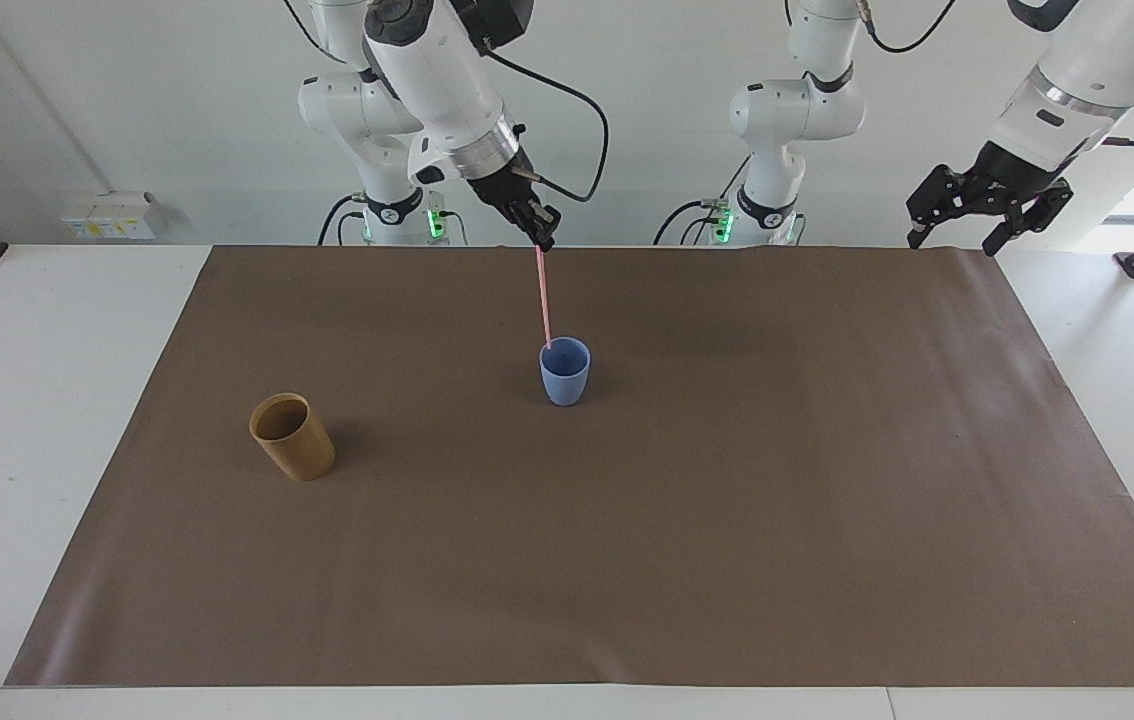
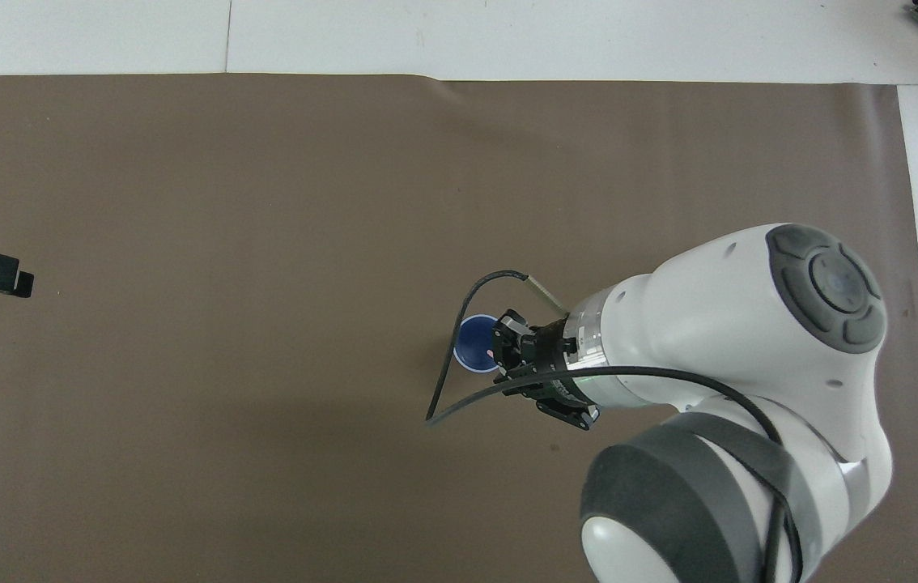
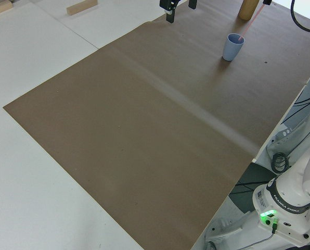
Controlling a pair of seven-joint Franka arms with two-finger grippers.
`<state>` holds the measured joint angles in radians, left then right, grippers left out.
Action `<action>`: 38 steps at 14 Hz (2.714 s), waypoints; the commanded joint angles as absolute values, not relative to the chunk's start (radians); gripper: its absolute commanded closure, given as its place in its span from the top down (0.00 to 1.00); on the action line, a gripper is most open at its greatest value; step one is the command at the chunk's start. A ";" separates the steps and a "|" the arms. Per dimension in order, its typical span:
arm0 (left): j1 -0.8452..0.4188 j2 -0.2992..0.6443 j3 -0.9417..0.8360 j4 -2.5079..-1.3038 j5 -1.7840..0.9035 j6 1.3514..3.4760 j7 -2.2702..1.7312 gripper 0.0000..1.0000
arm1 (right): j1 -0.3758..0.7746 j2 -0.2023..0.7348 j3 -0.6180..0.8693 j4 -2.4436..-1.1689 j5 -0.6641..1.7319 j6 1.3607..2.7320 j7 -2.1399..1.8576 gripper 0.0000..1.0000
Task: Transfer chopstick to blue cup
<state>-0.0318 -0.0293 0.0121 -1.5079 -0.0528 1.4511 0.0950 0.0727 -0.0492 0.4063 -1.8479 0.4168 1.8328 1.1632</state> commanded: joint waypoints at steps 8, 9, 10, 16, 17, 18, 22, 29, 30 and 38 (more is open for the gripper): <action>-0.018 -0.054 0.009 -1.536 -0.031 1.442 0.100 1.00 | 0.100 -0.020 0.407 -1.928 0.442 1.921 1.098 0.08; -0.018 -0.054 0.009 -1.536 -0.031 1.440 0.100 1.00 | 0.100 -0.020 0.407 -1.927 0.434 1.922 1.088 0.16; -0.018 -0.054 0.009 -1.536 -0.031 1.440 0.100 1.00 | 0.100 -0.017 0.405 -1.922 0.425 1.928 1.045 0.31; -0.018 -0.054 0.009 -1.536 -0.031 1.440 0.100 1.00 | 0.097 0.011 0.405 -1.879 0.394 1.925 0.974 0.68; -0.018 -0.054 0.009 -1.536 -0.031 1.440 0.100 1.00 | 0.097 0.009 0.405 -1.875 0.365 1.924 0.971 0.75; -0.018 -0.054 0.009 -1.536 -0.031 1.440 0.098 1.00 | 0.095 0.005 0.405 -1.861 0.344 1.919 0.954 0.81; -0.018 -0.054 0.009 -1.536 -0.031 1.440 0.100 1.00 | 0.068 -0.049 0.390 -1.853 0.324 1.901 0.858 1.00; -0.018 -0.054 0.009 -1.536 -0.031 1.440 0.100 1.00 | -0.077 -0.141 0.347 -1.839 0.215 1.792 0.424 1.00; -0.018 -0.054 0.009 -1.536 -0.031 1.440 0.100 1.00 | -0.075 -0.141 0.344 -1.839 0.192 1.783 0.391 1.00; -0.018 -0.054 0.009 -1.536 -0.031 1.440 0.100 1.00 | -0.081 -0.112 0.348 -1.738 0.058 1.766 0.376 1.00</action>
